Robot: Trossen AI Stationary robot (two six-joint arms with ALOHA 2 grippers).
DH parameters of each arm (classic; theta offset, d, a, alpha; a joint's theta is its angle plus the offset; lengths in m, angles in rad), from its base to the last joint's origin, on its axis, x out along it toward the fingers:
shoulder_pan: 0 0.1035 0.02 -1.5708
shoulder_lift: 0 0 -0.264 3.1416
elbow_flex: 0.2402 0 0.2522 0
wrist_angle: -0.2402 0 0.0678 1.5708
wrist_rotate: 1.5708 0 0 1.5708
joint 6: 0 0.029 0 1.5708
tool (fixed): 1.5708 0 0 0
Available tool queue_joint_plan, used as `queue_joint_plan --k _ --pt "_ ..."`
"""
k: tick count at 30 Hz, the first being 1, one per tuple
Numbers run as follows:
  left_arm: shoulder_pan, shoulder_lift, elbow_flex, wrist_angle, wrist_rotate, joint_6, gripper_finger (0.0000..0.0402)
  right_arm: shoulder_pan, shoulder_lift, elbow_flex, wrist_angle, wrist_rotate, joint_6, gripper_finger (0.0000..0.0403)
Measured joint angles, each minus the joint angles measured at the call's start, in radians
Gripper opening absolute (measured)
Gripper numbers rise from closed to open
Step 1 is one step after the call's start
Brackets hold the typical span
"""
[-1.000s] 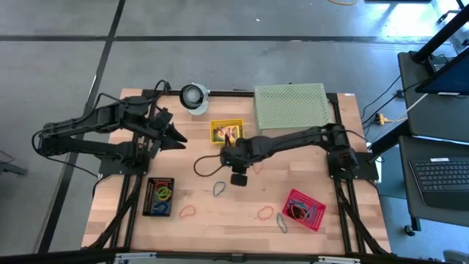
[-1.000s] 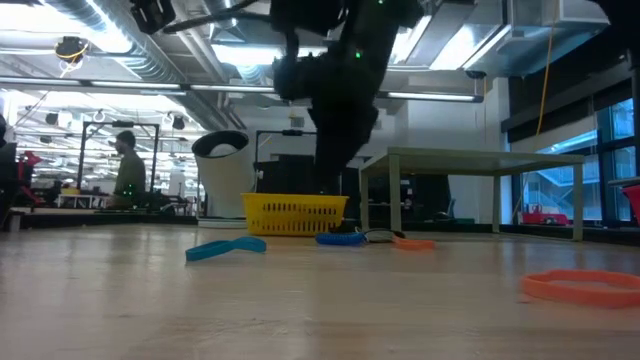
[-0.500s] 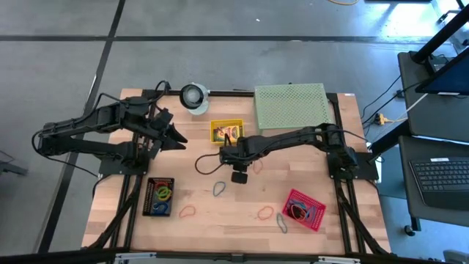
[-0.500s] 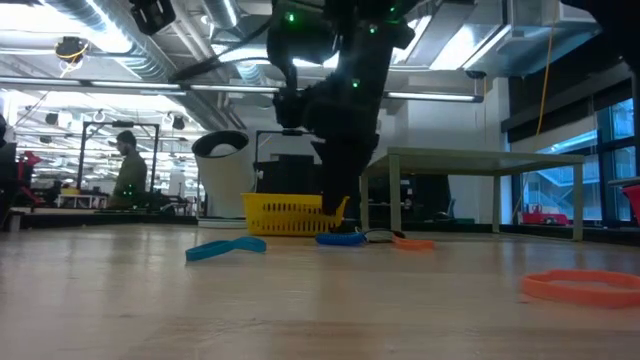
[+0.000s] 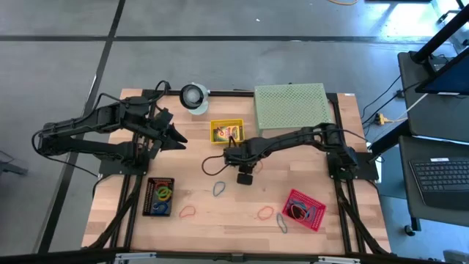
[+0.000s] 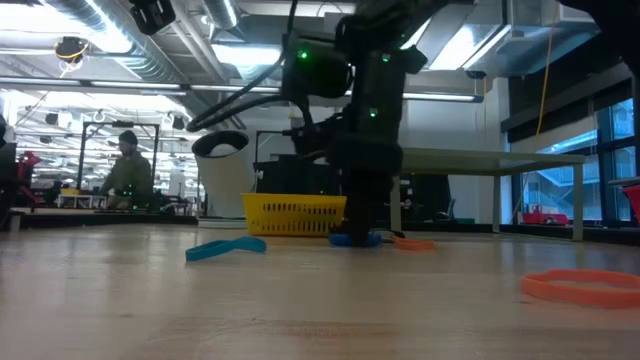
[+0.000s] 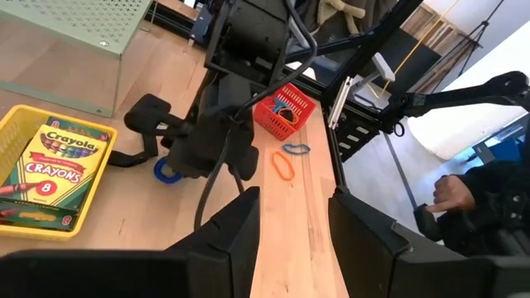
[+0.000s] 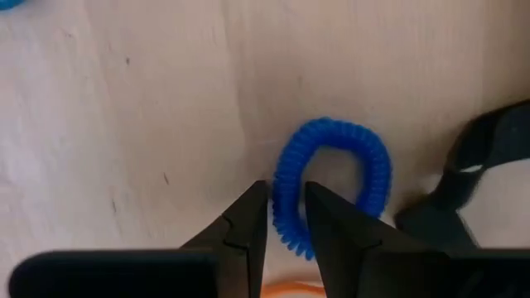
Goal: Pick & Place Office Desk Supplies
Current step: Put the blue spring keychain into the black bin
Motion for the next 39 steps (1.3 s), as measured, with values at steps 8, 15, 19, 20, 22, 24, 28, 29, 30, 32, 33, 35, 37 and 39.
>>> queue_joint_plan --k 8,15,19,20,22,24,28,29,30,32,33,35,37,39 --pt "0.000 0.000 0.000 0.000 0.000 0.000 0.0139 0.004 -0.006 -0.039 0.042 -0.011 0.049 0.0069" --pt "0.000 0.000 0.000 0.000 0.000 0.006 0.0139 0.012 -0.004 -0.040 0.048 -0.034 0.129 0.0013" --pt "0.000 0.000 0.000 0.000 -0.001 0.046 0.0139 0.024 -0.018 -0.034 0.051 -0.092 0.155 0.0006" --pt "0.000 0.000 0.000 0.000 -0.001 0.058 0.0139 0.029 -0.024 -0.032 0.051 -0.124 0.155 0.0006" --pt "0.000 0.000 0.000 0.000 -0.002 0.083 0.0139 0.043 -0.043 -0.028 0.045 -0.189 0.156 0.0005" --pt "0.000 0.000 0.000 0.000 -0.003 0.111 0.0139 0.052 -0.083 -0.017 0.056 -0.255 0.173 0.0005" --pt "0.000 0.000 0.000 0.000 -0.008 0.158 0.0139 0.065 -0.169 -0.014 0.114 -0.313 0.235 0.0005" --pt "0.000 0.000 0.000 0.000 -0.011 0.164 0.0139 0.071 -0.194 -0.014 0.136 -0.319 0.256 0.0004" --pt "0.000 0.000 0.000 0.000 -0.011 0.166 0.0139 0.078 -0.221 -0.014 0.171 -0.333 0.277 0.0003" --pt "0.000 0.001 0.000 0.004 -0.012 0.167 0.0139 0.090 -0.283 -0.013 0.235 -0.351 0.325 0.0002" --pt "0.000 0.005 0.000 0.011 -0.016 0.167 0.0139 0.096 -0.306 -0.012 0.277 -0.355 0.353 0.0002" --pt "0.000 0.014 0.000 0.019 -0.031 0.162 0.0139 0.104 -0.347 -0.012 0.360 -0.346 0.396 0.0002" --pt "0.000 0.036 0.000 0.028 -0.047 0.155 0.0139 0.113 -0.380 -0.012 0.466 -0.324 0.437 0.0002" --pt "0.000 0.065 0.000 0.055 -0.053 0.126 0.0139 0.122 -0.412 -0.012 0.545 -0.275 0.468 0.0002"
